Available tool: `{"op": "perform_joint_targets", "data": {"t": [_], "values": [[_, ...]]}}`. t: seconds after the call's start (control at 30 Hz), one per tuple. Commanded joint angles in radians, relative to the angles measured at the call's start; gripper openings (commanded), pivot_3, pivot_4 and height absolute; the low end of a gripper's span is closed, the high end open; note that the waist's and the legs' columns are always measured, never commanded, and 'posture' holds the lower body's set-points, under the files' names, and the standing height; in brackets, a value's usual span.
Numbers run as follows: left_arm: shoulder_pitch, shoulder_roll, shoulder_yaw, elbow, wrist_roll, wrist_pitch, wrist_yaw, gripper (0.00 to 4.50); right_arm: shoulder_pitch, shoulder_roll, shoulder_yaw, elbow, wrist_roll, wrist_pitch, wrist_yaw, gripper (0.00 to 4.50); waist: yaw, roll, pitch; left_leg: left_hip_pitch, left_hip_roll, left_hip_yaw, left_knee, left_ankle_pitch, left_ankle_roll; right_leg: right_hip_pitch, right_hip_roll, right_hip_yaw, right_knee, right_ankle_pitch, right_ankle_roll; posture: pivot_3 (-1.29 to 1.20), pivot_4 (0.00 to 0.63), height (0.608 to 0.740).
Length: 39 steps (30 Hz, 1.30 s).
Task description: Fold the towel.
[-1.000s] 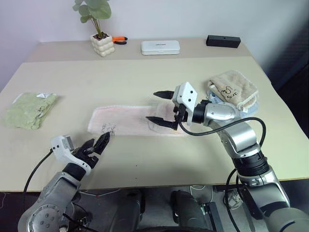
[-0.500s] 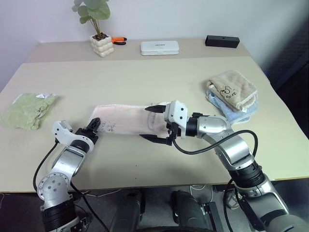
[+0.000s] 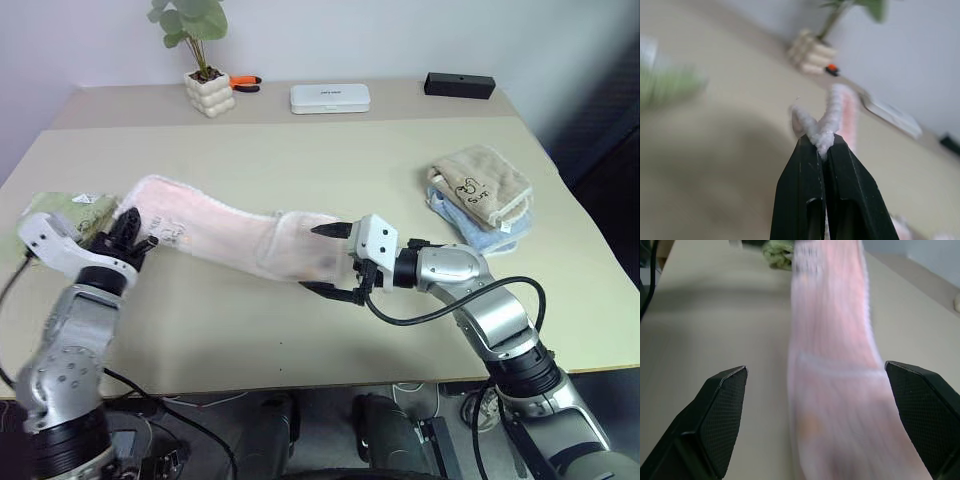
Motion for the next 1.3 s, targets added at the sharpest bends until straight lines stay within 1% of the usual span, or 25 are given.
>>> {"op": "perform_joint_targets", "data": {"t": [0.03, 0.1, 0.2, 0.3, 0.37, 0.53, 0.63, 0.7, 0.77, 0.8, 0.87, 0.97, 1.0, 1.07, 1.1, 1.2, 1.23, 1.3], "values": [[-0.028, 0.078, -0.114, -0.107, 0.04, 0.02, -0.175, 0.03, 0.001, -0.002, -0.019, 0.002, -0.005, -0.034, -0.001, 4.5, 0.003, 0.0, 0.0, 0.0, 0.0, 0.0, 0.0, 0.0, 0.0, 0.001, 0.0, 0.0, -0.002, 0.0, 0.0, 0.0, 0.15, 0.729], [-0.056, 0.101, -0.19, -0.132, 0.057, 0.038, -0.232, 0.03, 0.0, 0.002, -0.017, 0.018, -0.009, -0.042, -0.004, 4.5, 0.003, 0.0, 0.0, 0.0, 0.0, -0.001, 0.0, 0.0, 0.0, 0.004, 0.0, -0.001, -0.006, 0.0, 0.0, 0.0, 0.15, 0.729], [-0.147, 0.116, -0.401, -0.149, 0.16, 0.074, -0.317, 0.03, 0.009, 0.003, -0.009, 0.037, -0.019, -0.059, -0.001, 4.5, 0.002, 0.0, 0.0, 0.0, 0.0, 0.0, 0.0, -0.001, 0.001, 0.005, 0.0, -0.001, -0.009, 0.001, -0.001, 0.0, 0.15, 0.729], [-0.217, 0.077, -0.542, -0.103, 0.242, 0.086, -0.362, 0.03, 0.016, 0.0, -0.008, 0.047, -0.029, -0.069, 0.0, 4.5, -0.003, 0.0, 0.0, 0.0, 0.0, 0.0, -0.001, -0.001, 0.001, 0.005, 0.0, -0.001, -0.009, 0.002, 0.002, 0.0, 0.15, 0.729], [-0.24, 0.047, -0.601, -0.06, 0.297, 0.08, -0.381, 0.03, 0.018, -0.001, -0.012, 0.05, -0.035, -0.07, -0.005, 4.5, -0.008, 0.0, 0.0, 0.0, 0.001, 0.0, -0.001, -0.001, 0.001, 0.004, 0.001, 0.0, -0.009, 0.002, 0.003, 0.0, 0.15, 0.729], [-0.259, -0.016, -0.662, -0.008, 0.368, 0.08, -0.419, 0.03, 0.028, -0.009, -0.021, 0.045, -0.048, -0.068, -0.014, 4.5, -0.003, 0.0, 0.0, 0.0, 0.002, 0.0, -0.002, 0.0, 0.001, 0.003, 0.003, 0.0, -0.008, 0.003, 0.003, 0.0, 0.15, 0.729], [-0.251, -0.051, -0.623, -0.014, 0.323, 0.11, -0.435, 0.03, 0.035, -0.018, -0.029, 0.052, -0.058, -0.073, -0.024, 4.5, -0.001, 0.0, 0.0, -0.001, 0.001, 0.0, -0.001, -0.001, 0.001, 0.003, 0.002, 0.0, -0.008, 0.003, 0.003, 0.0, 0.15, 0.729], [-0.244, -0.055, -0.599, -0.022, 0.302, 0.127, -0.45, 0.61, 0.035, -0.022, -0.031, 0.062, -0.066, -0.078, -0.029, 4.5, -0.001, 0.0, 0.0, -0.001, 0.001, 0.0, -0.001, -0.001, 0.001, 0.003, 0.001, 0.0, -0.008, 0.003, 0.003, 0.0, 0.15, 0.729], [-0.235, -0.044, -0.577, -0.039, 0.293, 0.138, -0.467, 1.4, 0.029, -0.026, -0.03, 0.076, -0.079, -0.083, -0.036, 4.5, -0.002, 0.0, 0.0, -0.001, 0.001, -0.001, -0.001, -0.001, 0.001, 0.003, 0.002, 0.0, -0.008, 0.003, 0.003, 0.0, 0.15, 0.729], [-0.23, -0.04, -0.556, -0.048, 0.28, 0.143, -0.474, 1.95, 0.025, -0.028, -0.032, 0.086, -0.086, -0.088, -0.039, 4.5, -0.003, 0.0, 0.0, -0.001, 0.001, -0.001, -0.001, 0.0, 0.001, 0.003, 0.002, 0.0, -0.008, 0.003, 0.003, 0.0, 0.15, 0.729], [-0.222, -0.032, -0.498, -0.064, 0.237, 0.156, -0.484, 2.9, 0.014, -0.032, -0.04, 0.104, -0.093, -0.096, -0.042, 4.5, -0.003, 0.0, 0.0, -0.001, 0.001, -0.001, -0.001, -0.001, 0.001, 0.003, 0.002, 0.0, -0.008, 0.003, 0.003, 0.0, 0.15, 0.729], [-0.208, -0.01, -0.379, -0.09, 0.142, 0.184, -0.493, 2.9, -0.009, -0.041, -0.071, 0.127, -0.078, -0.094, -0.035, 4.5, -0.004, 0.0, 0.0, -0.001, 0.001, -0.001, -0.001, 0.0, 0.001, 0.003, 0.002, 0.0, -0.008, 0.003, 0.003, 0.0, 0.15, 0.729], [-0.198, 0.005, -0.326, -0.098, 0.105, 0.186, -0.502, 2.95, -0.02, -0.047, -0.086, 0.137, -0.072, -0.088, -0.032, 4.25, -0.003, 0.0, 0.0, -0.001, 0.001, -0.001, -0.001, 0.0, 0.001, 0.003, 0.002, 0.0, -0.008, 0.003, 0.003, 0.0, 0.15, 0.729], [-0.19, 0.024, -0.244, -0.097, 0.071, 0.182, -0.486, 2.27, -0.042, -0.048, -0.117, 0.153, -0.053, -0.083, -0.03, 3.66, -0.004, 0.0, 0.0, -0.001, 0.001, 0.0, -0.001, 0.0, 0.001, 0.003, 0.001, 0.0, -0.008, 0.003, 0.003, 0.0, 0.15, 0.729], [-0.188, 0.029, -0.222, -0.094, 0.063, 0.183, -0.474, 1.98, -0.05, -0.046, -0.128, 0.157, -0.044, -0.079, -0.031, 3.25, -0.003, 0.0, 0.0, -0.001, 0.001, -0.001, -0.001, 0.0, 0.001, 0.003, 0.001, 0.0, -0.008, 0.003, 0.003, 0.0, 0.15, 0.729], [-0.182, 0.057, -0.204, -0.071, 0.137, 0.152, -0.455, 0.37, -0.108, 0.005, -0.184, 0.145, 0.039, -0.003, -0.054, 1.6, -0.002, 0.0, 0.0, -0.001, 0.001, -0.001, 0.0, 0.0, 0.001, 0.003, 0.001, 0.0, -0.008, 0.003, 0.003, 0.0, 0.15, 0.729], [-0.188, 0.061, -0.221, -0.053, 0.181, 0.146, -0.434, 0.0, -0.131, 0.031, -0.191, 0.134, 0.062, 0.027, -0.066, 1.08, -0.002, 0.0, 0.0, -0.001, 0.001, -0.001, 0.0, 0.0, 0.001, 0.003, 0.001, 0.0, -0.008, 0.003, 0.003, 0.0, 0.15, 0.729], [-0.197, 0.057, -0.273, -0.032, 0.264, 0.123, -0.411, 0.0, -0.163, 0.077, -0.186, 0.123, 0.087, 0.07, -0.087, 0.03, -0.003, 0.001, 0.0, -0.001, 0.001, -0.001, -0.001, 0.0, 0.001, 0.003, 0.002, 0.0, -0.008, 0.003, 0.003, 0.0, 0.15, 0.729]]}}
